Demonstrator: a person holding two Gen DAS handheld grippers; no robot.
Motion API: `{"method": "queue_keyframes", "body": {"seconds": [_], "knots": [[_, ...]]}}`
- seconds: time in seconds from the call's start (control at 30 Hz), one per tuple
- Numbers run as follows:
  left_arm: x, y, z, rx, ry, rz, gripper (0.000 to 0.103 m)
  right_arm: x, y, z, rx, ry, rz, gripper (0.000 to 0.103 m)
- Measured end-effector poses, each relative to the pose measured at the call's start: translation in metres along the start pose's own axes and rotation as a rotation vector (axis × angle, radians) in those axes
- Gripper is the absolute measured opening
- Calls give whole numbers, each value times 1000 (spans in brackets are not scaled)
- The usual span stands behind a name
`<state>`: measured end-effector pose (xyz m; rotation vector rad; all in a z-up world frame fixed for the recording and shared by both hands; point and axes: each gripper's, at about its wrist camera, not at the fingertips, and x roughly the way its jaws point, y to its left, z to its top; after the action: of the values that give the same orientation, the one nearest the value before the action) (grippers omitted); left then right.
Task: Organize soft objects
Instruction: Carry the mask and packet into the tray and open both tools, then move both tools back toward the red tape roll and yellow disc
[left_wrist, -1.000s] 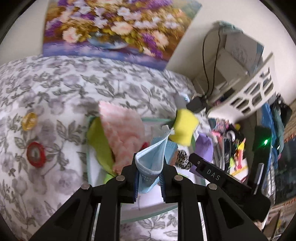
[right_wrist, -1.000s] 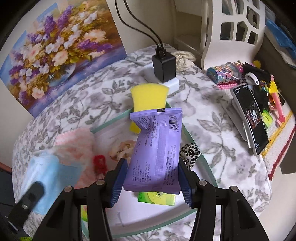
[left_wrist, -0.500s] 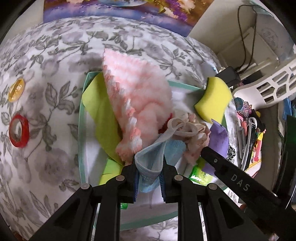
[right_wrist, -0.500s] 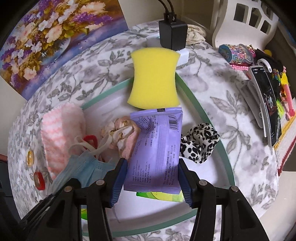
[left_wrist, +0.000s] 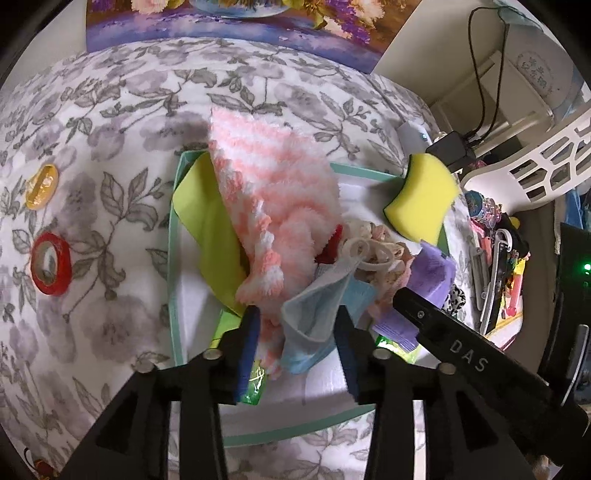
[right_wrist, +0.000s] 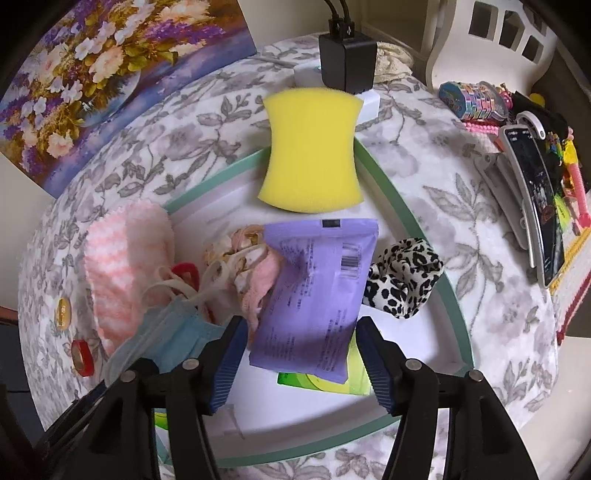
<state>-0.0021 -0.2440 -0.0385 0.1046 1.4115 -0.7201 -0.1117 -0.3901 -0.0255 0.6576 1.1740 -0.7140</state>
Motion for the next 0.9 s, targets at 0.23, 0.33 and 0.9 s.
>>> {"method": "queue_keyframes", "body": {"seconds": [0.23, 0.33, 0.9], "knots": [[-25, 1, 0, 7, -34, -2, 54, -17, 5, 0, -10, -37, 17, 74], [-38, 7, 1, -2, -65, 16, 55, -26, 8, -1, -19, -56, 19, 74], [-72, 58, 14, -114, -165, 187, 69, -58, 30, -9, -89, -132, 37, 77]]}}
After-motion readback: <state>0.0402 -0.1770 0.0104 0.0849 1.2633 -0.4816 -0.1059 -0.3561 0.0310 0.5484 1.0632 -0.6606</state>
